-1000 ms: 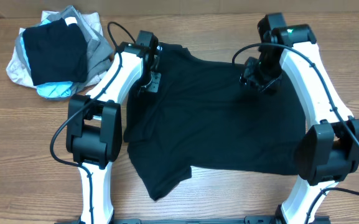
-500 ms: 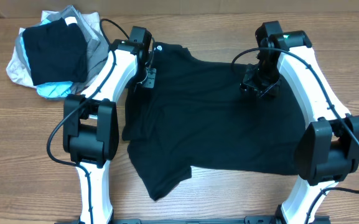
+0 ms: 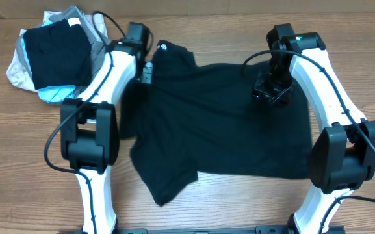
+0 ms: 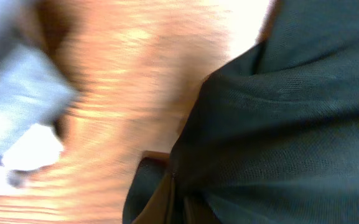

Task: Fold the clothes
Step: 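Pull the shirt's top edge with both grippers to straighten it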

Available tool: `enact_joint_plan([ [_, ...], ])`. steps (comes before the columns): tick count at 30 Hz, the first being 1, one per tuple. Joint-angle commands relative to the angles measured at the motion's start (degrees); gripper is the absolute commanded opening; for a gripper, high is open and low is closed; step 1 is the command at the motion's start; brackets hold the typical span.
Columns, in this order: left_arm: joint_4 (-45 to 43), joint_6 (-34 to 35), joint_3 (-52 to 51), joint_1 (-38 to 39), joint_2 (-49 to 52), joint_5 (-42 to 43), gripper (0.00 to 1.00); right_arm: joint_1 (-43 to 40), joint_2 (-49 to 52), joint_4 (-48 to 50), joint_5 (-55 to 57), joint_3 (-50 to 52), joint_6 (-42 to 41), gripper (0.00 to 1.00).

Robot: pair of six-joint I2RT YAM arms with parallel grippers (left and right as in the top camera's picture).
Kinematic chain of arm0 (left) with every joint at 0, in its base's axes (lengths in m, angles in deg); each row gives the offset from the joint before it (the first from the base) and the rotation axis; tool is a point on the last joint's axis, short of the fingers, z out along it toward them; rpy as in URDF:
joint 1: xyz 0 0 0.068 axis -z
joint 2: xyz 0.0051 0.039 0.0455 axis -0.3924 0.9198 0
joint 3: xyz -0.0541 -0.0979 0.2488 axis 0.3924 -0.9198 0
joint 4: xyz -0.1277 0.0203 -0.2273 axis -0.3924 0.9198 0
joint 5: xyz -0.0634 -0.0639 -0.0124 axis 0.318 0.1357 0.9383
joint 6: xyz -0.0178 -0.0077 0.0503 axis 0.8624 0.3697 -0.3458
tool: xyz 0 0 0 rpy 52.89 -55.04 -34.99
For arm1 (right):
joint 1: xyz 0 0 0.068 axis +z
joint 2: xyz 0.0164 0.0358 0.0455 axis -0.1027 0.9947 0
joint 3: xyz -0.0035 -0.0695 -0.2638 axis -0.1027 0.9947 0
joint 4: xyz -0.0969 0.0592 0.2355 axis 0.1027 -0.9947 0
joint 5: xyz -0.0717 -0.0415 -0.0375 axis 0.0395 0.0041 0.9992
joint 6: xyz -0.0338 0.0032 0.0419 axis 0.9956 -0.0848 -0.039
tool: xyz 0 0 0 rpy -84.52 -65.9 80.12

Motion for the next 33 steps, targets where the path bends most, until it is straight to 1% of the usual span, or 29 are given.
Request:
enact_joint_plan([
  [1,-1.53,1.29,2.25,-2.97,0.94,-6.54,0.65,0.46,-0.70,0.00,0.55,0.33,-1.57,0.50],
  [2,-1.49,1.27,2.82,-3.23,0.94,-6.51,0.89,0.68,-0.70,-0.07,0.57,0.33,-1.99,0.51],
  [3,-1.09,1.27,3.63,-3.41,0.94,-6.51,1.00,0.90,-0.70,-0.09,0.55,0.35,-1.99,0.51],
  [7,3.30,1.27,8.28,-3.39,0.92,-6.29,1.00,2.08,-0.70,0.35,0.57,0.35,-2.23,0.51],
  [10,9.49,1.55,12.94,-2.75,0.92,-4.70,1.00,2.86,-0.70,0.39,0.61,0.35,-2.40,0.52],
  [14,21.77,7.72,20.52,-1.49,0.72,2.58,1.00,3.10,-0.70,0.22,0.83,1.27,-2.49,0.50],
  [17,30.10,8.39,24.83,-0.31,0.46,11.72,1.00,2.43,-0.70,0.33,2.05,2.71,-4.44,0.49],
  [18,31.76,8.41,25.53,0.00,0.28,13.33,1.00,2.12,-0.70,0.33,2.12,3.04,-4.81,0.48],
  [20,34.91,8.37,26.12,1.03,-0.37,16.35,1.00,1.49,-0.70,0.31,2.12,3.56,-5.22,0.45],
  [24,42.80,8.35,26.12,3.37,-1.33,15.96,1.00,0.83,-0.92,-2.12,2.29,3.80,-5.46,0.40],
  [27,48.35,8.35,26.10,5.14,-1.44,15.93,1.00,0.83,-1.92,-3.52,3.26,4.68,-6.84,0.38],
  [33,48.87,8.13,22.75,7.52,-4.59,17.92,1.00,0.81,-7.67,-4.35,6.05,10.56,-8.24,0.37],
])
